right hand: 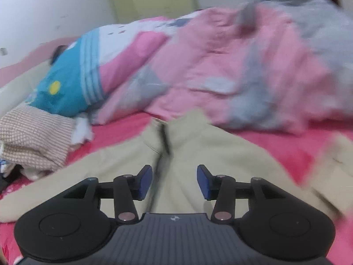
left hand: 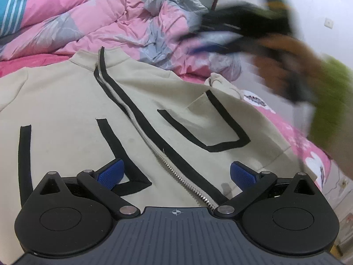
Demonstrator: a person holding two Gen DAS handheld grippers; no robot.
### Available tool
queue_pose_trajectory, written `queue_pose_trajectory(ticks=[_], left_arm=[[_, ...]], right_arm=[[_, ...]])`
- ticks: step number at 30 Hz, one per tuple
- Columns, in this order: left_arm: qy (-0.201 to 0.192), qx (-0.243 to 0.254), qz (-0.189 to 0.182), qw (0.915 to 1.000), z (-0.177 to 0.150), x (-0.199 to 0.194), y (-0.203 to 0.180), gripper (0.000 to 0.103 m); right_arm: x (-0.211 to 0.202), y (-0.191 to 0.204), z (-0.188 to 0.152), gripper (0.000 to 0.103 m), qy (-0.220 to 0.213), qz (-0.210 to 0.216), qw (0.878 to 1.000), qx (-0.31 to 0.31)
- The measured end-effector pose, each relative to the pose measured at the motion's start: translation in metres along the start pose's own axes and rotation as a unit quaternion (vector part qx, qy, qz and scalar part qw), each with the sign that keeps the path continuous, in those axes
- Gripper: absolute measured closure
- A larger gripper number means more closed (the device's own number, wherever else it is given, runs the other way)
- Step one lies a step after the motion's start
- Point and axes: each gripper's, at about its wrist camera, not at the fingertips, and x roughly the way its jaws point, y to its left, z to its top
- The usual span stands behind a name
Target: Fold clothes
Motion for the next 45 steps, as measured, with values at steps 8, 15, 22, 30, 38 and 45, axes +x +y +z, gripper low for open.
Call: queue_pose_trajectory(ticks=[8,15,22,30,38,45], left_arm=[[-0.002,-0.006,0.000,1.0000,0.001,-0.002,0.000,0.000],[-0.001,-0.006,0.001,1.0000,0.001,-0.001,0.000,0.000],[-0.001,-0.011,-0.002,0.9999,0.000,0.000,0.002,0.000],[0.000,-0.012,0.001,0.9999,0.000,0.002,0.002,0.000],[0.001,-0.013,0.003,0.9999,0.000,0.004,0.002,0.000],[0.001,-0.019,-0.002,0.9998,0.001,0.004,0.005,0.000]], right_arm=[[-0.051,-0.018,-0.121,0.028,0.070,-0.109,0.990,-0.058],[-0.065,-0.012,-0.173,0.011,0.022,-0.148,0.984,-0.098],[-0.071,-0.026,-0.205,0.000,-0.077,-0.143,0.984,-0.067],[-0.074,-0.031,-0.213,0.000,-0.110,-0.127,0.984,-0.058],[-0.073,-0.033,-0.215,0.000,-0.117,-0.120,0.984,-0.053],[-0.073,-0.034,-0.215,0.000,-0.114,-0.113,0.986,-0.046]])
